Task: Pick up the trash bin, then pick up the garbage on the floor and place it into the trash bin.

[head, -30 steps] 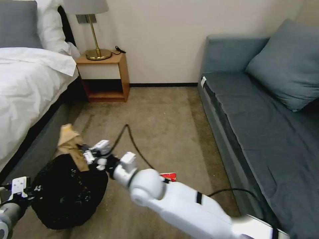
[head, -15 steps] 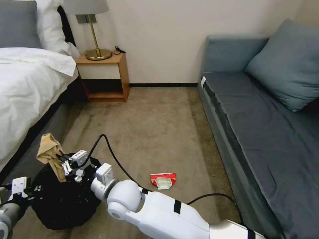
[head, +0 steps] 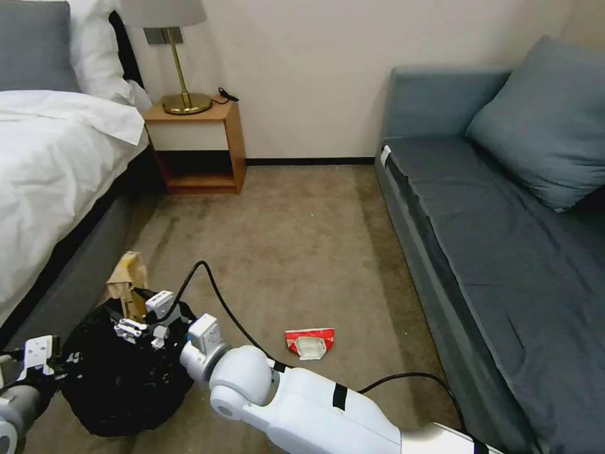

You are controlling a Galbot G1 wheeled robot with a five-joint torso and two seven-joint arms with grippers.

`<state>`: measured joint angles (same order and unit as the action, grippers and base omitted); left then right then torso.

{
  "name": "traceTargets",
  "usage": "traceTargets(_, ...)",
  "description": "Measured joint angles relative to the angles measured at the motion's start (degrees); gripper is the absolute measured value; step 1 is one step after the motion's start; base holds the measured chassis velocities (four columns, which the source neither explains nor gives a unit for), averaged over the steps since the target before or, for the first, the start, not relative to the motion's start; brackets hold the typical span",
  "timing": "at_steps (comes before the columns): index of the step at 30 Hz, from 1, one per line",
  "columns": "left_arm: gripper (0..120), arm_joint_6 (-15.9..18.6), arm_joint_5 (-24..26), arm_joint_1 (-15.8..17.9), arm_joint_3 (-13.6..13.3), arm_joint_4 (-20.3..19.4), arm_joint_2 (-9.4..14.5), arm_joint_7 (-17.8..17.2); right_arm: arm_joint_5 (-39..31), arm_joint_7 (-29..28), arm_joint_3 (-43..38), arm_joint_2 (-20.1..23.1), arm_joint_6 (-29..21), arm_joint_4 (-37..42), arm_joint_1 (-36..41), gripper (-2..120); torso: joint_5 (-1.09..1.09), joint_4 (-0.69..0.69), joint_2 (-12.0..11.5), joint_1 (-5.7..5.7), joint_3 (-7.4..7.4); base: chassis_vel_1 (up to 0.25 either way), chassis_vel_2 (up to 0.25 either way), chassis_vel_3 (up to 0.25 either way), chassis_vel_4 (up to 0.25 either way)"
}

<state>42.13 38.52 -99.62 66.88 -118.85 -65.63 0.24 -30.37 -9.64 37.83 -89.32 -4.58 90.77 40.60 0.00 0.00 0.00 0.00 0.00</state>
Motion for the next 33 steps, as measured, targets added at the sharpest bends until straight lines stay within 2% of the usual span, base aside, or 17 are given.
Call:
traceTargets(2, 3, 0.0, 0.02, 0.05, 0.0, 0.0, 0.04, 0.0, 0.24, 0.01, 0.13, 0.26, -0.6, 0.19, 0.09, 76, 0.0, 0.0, 0.0, 0.0, 0.0, 0.0, 0.0, 0.0, 0.0)
traceTargets(5, 3, 0.0, 0.19, 0.12, 0.14, 0.0, 0.19, 0.01, 2.81, -0.5, 1.44, 2.03, -4.08, 0.43, 0.28, 91, 0.01, 0.0, 0.0, 0.0, 0.0, 0.0, 0.0, 0.0, 0.0)
traceTargets(8, 3, 0.0, 0.3, 0.13, 0.24, -0.02, 0.22, 0.01, 4.94, -1.51, 2.48, 3.42, -6.84, 0.48, 0.57, 98, 0.01, 0.0, 0.0, 0.0, 0.0, 0.0, 0.0, 0.0, 0.0)
traceTargets(11, 3, 0.0, 0.44, 0.25, 0.31, 0.05, 0.27, 0.04, 6.27, -2.94, 3.07, 4.72, -9.6, 0.96, 1.75, 100, 0.01, 0.0, 0.0, 0.0, 0.0, 0.0, 0.0, 0.0, 0.0)
traceTargets(14, 3, 0.0, 0.46, 0.32, 0.31, 0.15, 0.3, 0.03, 6.26, -3.07, 2.98, 4.83, -9.98, 1.41, 1.86, 100, 0.0, 0.0, 0.0, 0.0, 0.0, 0.0, 0.0, 0.0, 0.0)
traceTargets(24, 3, 0.0, 0.56, 0.5, 0.47, 0.54, 0.37, 0.04, 5.34, -3.7, -0.7, 5.6, -7.74, 2.27, 2.1, 100, 0.01, 0.01, 0.0, 0.0, 0.0, 0.0, 0.0, 0.0, 0.0)
traceTargets(26, 3, 0.0, 0.66, 0.5, 0.72, 0.87, 0.39, 0.03, 5.94, -3.07, -2.86, 8.14, -6.91, 3.11, 2.9, 100, 0.01, 0.01, 0.0, 0.0, 0.0, 0.0, 0.0, 0.0, 0.0)
traceTargets(28, 3, 0.0, 0.67, 0.52, 0.73, 0.9, 0.39, 0.03, 6.0, -2.91, -3.2, 8.61, -6.83, 3.3, 3.11, 100, 0.01, 0.01, 0.0, 0.0, 0.0, 0.0, 0.0, 0.0, 0.0)
traceTargets(33, 3, 0.0, 0.73, 0.69, 0.76, 0.96, 0.35, 0.03, 6.4, -1.34, -7.74, 14.62, -4.04, 5.37, 6.38, 100, 0.01, 0.0, 0.0, 0.0, 0.0, 0.0, 0.0, 0.0, 0.0)
